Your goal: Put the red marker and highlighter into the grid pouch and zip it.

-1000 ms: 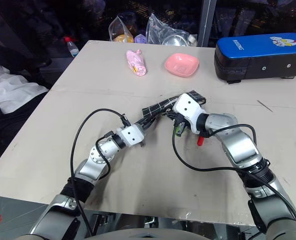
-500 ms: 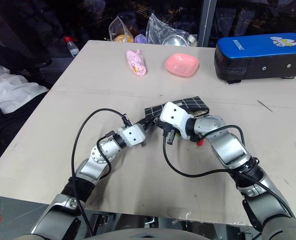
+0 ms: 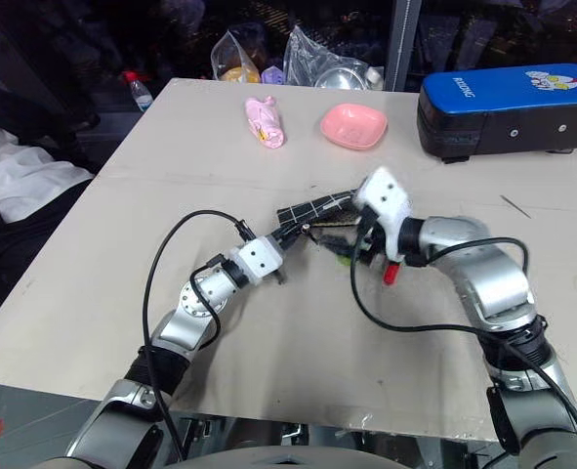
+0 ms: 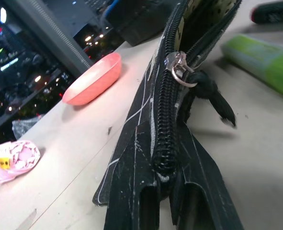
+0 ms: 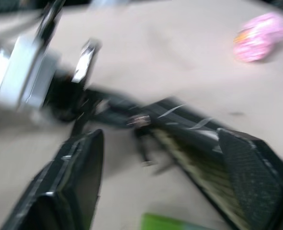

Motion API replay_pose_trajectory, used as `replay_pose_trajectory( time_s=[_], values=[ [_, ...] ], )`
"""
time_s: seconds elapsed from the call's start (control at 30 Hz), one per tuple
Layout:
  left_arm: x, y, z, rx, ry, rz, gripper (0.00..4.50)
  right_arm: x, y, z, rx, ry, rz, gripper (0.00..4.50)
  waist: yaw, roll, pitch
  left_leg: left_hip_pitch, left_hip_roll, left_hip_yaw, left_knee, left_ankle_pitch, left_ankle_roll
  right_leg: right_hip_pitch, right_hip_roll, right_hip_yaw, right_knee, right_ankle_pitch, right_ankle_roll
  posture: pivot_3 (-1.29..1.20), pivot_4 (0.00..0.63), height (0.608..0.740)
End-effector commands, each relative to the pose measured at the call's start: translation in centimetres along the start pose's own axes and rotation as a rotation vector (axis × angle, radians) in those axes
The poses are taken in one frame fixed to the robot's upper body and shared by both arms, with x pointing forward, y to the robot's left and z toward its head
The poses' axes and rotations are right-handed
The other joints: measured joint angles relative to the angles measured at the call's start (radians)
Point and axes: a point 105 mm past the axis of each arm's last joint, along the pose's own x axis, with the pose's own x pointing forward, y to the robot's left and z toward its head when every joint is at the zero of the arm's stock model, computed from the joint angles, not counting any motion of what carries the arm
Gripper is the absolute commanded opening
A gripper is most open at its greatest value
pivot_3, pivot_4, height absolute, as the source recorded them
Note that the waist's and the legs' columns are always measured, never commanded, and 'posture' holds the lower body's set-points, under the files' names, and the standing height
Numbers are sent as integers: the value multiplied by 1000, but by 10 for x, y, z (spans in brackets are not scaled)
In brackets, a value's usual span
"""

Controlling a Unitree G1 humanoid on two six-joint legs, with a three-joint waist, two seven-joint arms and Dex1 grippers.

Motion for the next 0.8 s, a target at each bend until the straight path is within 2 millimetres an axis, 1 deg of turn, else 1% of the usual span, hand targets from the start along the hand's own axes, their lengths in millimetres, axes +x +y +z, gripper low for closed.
replay_pose_trajectory(
  time_s=[0.03,0.1,0.13,0.17,0.23,0.27,0.37,0.43,0.53,0.6,0.67,0.7,0.73,0.8],
  values=[
    [5,17,20,8,-70,47,0,-4,-9,2,56,-35,-72,2995,-2,0,0,0,0,0,0,0,0,0,0,0,0,0,0,0,150,725],
    [6,17,20,8,-72,43,0,-3,-14,-4,80,-20,-112,2089,-1,0,0,0,0,0,0,0,0,0,0,0,0,0,0,0,150,725],
    [6,17,21,8,-72,42,0,-2,-15,-6,85,-12,-122,1424,-1,0,0,0,0,0,0,0,0,0,0,0,0,0,0,0,150,725],
    [6,18,21,8,-74,40,0,-1,-17,-9,89,-2,-137,1218,-1,0,0,0,0,0,0,0,0,0,0,0,0,0,0,0,150,725],
    [7,18,22,8,-76,37,0,1,-22,-12,99,1,-169,266,-1,0,0,0,0,0,0,0,0,0,0,0,0,0,0,0,150,725],
    [7,18,23,9,-78,36,0,3,-24,-13,106,0,-183,122,-1,0,0,0,0,0,0,0,0,0,0,0,0,0,0,0,150,725],
    [8,18,25,9,-83,31,0,10,-29,-14,106,-3,-198,122,-1,0,0,0,0,0,0,0,0,0,0,0,0,0,0,0,150,725],
    [9,18,26,11,-85,28,0,17,-31,-15,67,3,-201,122,-2,0,0,0,0,1,0,0,0,0,0,0,0,0,0,0,150,725],
    [11,19,27,18,-87,24,0,27,-30,-16,-96,42,-172,122,-3,0,0,0,0,1,0,0,0,0,1,0,0,0,0,0,150,725],
    [12,21,27,26,-86,23,0,34,-29,-13,-272,52,-146,122,-3,0,0,0,0,1,0,0,0,0,1,0,0,0,0,0,150,725],
    [13,22,28,35,-86,20,0,41,-29,-9,-421,50,-131,626,-3,0,0,0,0,1,0,0,0,-1,0,0,0,0,0,0,150,725],
    [13,22,28,37,-85,18,0,43,-28,-8,-531,58,-107,903,-3,0,0,0,0,1,0,0,0,-1,0,0,0,0,0,0,150,725],
    [13,21,28,37,-83,13,0,43,-29,-13,-663,96,-85,1374,-3,0,1,0,0,1,0,0,0,-1,0,0,0,0,0,0,150,725],
    [12,19,28,41,-81,2,0,42,-32,-21,-839,143,-41,2318,-2,0,1,0,0,2,0,0,0,-1,0,1,0,0,0,0,150,725]
  ],
)
